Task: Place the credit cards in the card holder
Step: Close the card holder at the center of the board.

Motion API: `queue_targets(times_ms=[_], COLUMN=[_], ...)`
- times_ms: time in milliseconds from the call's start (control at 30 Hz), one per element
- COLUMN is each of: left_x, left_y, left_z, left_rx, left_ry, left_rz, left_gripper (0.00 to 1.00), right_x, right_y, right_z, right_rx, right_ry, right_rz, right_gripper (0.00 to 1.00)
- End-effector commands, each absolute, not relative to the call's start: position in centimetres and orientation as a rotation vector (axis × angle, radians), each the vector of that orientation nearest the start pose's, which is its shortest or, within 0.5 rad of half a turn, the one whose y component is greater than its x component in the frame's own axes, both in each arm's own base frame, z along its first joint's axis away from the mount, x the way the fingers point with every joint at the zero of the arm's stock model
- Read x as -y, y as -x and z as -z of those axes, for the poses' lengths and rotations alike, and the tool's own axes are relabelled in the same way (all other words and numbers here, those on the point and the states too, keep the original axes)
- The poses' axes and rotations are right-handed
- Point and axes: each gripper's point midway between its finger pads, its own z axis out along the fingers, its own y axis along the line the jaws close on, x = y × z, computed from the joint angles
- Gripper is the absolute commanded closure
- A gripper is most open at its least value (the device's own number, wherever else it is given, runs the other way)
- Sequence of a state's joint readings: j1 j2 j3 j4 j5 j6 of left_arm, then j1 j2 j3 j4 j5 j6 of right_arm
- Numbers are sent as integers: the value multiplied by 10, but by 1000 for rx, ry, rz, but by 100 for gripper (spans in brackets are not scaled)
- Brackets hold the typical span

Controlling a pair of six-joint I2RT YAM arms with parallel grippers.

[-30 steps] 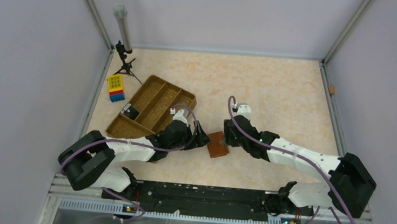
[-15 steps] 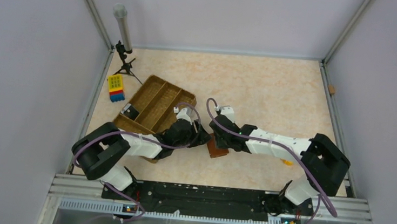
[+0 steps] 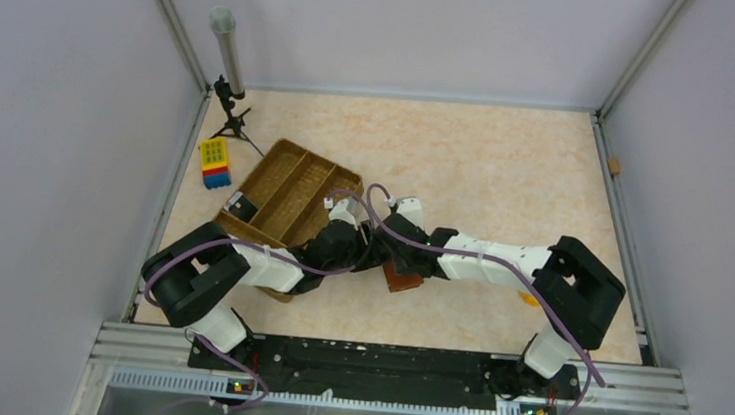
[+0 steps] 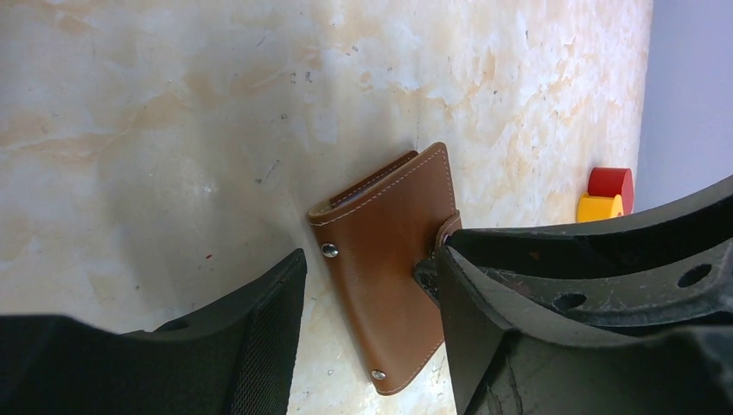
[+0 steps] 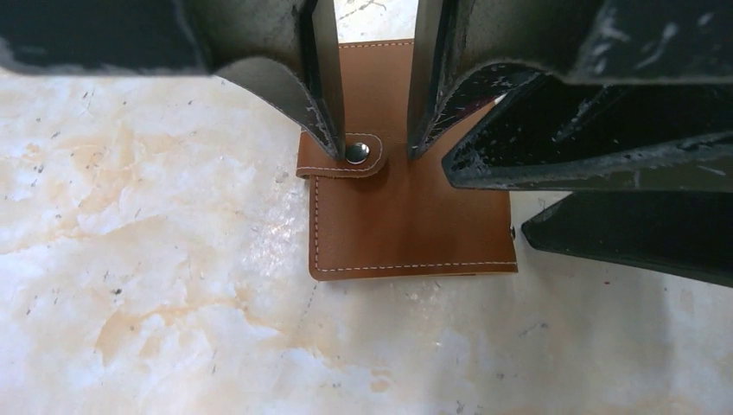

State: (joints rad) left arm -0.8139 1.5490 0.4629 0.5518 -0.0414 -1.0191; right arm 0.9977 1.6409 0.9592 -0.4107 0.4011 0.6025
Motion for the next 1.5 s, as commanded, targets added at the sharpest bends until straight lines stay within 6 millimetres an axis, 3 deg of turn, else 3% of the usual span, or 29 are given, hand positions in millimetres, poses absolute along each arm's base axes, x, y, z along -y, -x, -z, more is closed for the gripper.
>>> queue_targets(times_ms=[0,267,500,900,1200,1333,1467], left_x=[296,297,295,289,291,288,283], left_y=[-237,-236,-235,-233,-232,-232,-232], left_z=[-23,-18,-10,15,18,17,4], left_rx=[-2341,-2354,-2375,-2437,-2453,-2451,-2431], left_ry=[250,247,243,210,186,182,158], left_rz=[954,956,929,798,768,740,728], left_gripper=[41,42,45,58,62,62,54], right_x=[-268,-262,-262,-260,-269,-267,-260], right_y=[-236,-241,-242,-229,-224,-226,-227], right_z=[-36,-34,-49,-64,-65,-62,-60], right_rx=[-2470,-2442,-2410,-2393,-2396,-2399,-2406], right_ry=[373,368,356,376,386,365,325], right_rz=[8,83,54,-79,-217,-254,-296], right_gripper=[70,90,100,100,100,100,100])
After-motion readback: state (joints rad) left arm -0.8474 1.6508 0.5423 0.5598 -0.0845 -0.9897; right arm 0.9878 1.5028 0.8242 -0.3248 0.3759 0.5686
